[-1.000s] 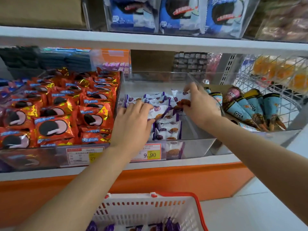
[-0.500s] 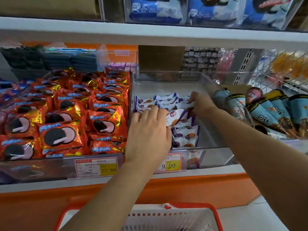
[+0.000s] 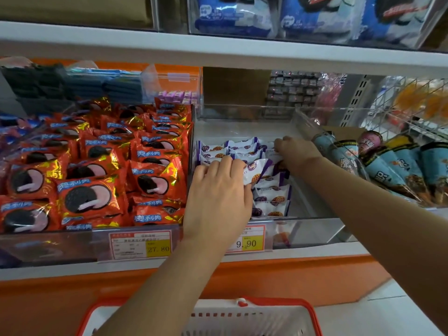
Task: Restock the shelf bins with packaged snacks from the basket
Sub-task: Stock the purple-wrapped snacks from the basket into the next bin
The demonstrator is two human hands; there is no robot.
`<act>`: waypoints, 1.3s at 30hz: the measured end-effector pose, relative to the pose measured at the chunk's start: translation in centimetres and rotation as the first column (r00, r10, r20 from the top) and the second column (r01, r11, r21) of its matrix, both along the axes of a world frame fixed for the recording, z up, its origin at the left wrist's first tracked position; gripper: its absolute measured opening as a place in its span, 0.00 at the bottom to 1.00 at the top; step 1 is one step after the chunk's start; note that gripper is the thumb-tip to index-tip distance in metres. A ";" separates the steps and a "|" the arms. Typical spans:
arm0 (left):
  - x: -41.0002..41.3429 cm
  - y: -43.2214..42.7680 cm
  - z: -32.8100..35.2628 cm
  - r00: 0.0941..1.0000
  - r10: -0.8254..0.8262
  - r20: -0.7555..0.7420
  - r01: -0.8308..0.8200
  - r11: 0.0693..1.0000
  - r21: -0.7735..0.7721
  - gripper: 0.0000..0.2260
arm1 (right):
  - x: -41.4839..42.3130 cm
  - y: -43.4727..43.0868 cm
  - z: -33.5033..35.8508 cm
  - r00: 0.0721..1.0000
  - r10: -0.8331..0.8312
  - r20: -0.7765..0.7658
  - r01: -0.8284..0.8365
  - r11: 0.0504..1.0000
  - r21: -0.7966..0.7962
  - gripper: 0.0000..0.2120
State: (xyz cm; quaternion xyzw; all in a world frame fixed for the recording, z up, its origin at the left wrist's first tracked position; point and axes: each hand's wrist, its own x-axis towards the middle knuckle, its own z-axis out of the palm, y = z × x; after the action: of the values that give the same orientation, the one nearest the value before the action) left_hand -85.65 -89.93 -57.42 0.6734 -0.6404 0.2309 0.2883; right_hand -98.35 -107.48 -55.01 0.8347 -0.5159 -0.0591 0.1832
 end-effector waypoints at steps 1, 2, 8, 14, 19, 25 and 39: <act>0.0 0.0 0.0 1.000 0.001 0.002 -0.001 1.000 -0.001 0.10 | 0.0 0.4 0.1 0.999 -0.022 0.025 0.022 1.000 0.002 0.23; 0.0 0.0 0.1 1.000 0.001 0.005 -0.001 1.000 -0.002 0.10 | 0.0 1.0 0.2 0.996 -0.053 0.070 0.053 0.999 -0.002 0.24; -0.1 0.4 0.3 1.000 -0.019 -0.004 0.019 0.999 -0.039 0.12 | -0.2 7.1 2.3 0.785 0.125 0.607 -0.164 0.986 0.009 0.28; -0.1 0.6 0.4 0.999 -0.039 -0.007 0.039 0.999 -0.012 0.14 | -0.5 11.8 3.4 0.727 0.342 0.595 -0.511 0.849 0.137 0.27; -0.2 0.8 0.5 0.993 -0.080 -0.083 0.076 0.996 -0.049 0.19 | -1.2 11.3 4.6 0.757 0.214 0.617 -0.427 0.877 0.220 0.27; -0.2 0.8 0.6 0.993 -0.075 -0.094 0.073 0.997 -0.032 0.24 | -2.8 11.2 3.8 0.549 -0.225 0.805 -0.365 0.802 0.472 0.30; 0.0 0.7 0.2 0.988 -0.142 0.063 0.141 0.990 0.019 0.16 | -4.5 10.0 5.3 0.764 0.009 0.645 -0.051 0.998 0.046 0.20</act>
State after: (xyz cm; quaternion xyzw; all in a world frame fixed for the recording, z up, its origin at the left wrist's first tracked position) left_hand -85.67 -89.20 -57.24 0.6206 -0.6970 0.2269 0.2784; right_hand -102.82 -97.53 -49.72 0.8177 -0.5320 0.2179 -0.0293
